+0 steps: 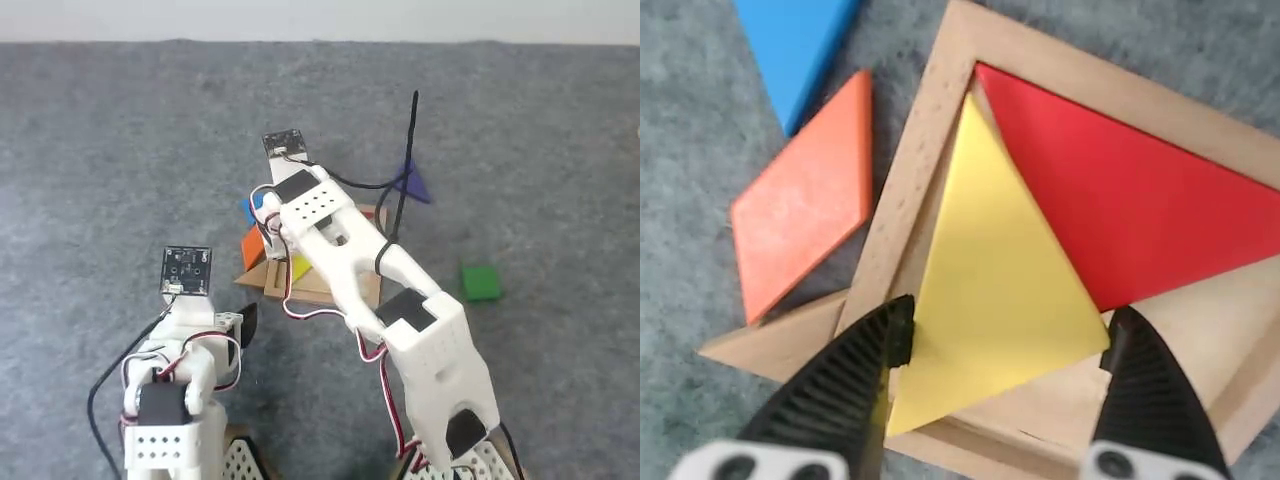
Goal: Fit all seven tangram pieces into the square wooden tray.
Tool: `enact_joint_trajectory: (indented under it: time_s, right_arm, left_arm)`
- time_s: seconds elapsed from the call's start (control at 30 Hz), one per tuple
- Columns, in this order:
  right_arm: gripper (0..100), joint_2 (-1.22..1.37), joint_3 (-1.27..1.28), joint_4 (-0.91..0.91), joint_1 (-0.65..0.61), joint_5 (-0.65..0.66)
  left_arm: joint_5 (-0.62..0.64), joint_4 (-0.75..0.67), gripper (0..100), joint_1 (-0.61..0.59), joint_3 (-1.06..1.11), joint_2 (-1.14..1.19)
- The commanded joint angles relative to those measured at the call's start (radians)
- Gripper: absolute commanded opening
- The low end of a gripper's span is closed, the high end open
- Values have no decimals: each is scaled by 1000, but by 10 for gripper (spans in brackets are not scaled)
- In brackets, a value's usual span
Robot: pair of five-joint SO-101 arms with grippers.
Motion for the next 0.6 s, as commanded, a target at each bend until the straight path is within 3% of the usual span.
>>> enact_joint_trajectory:
  time_s: [0.0,0.2,0.57]
  right_arm:
    - [272,-62,-31,-1,-4,14]
    - [384,-68,-31,-18,-8,72]
    - [392,-136,-34,-28,13,117]
  left_arm:
    - [-8,6,245,0,-7,-11]
    - [-8,6,245,0,-7,-11]
    - [-8,6,245,0,-7,-11]
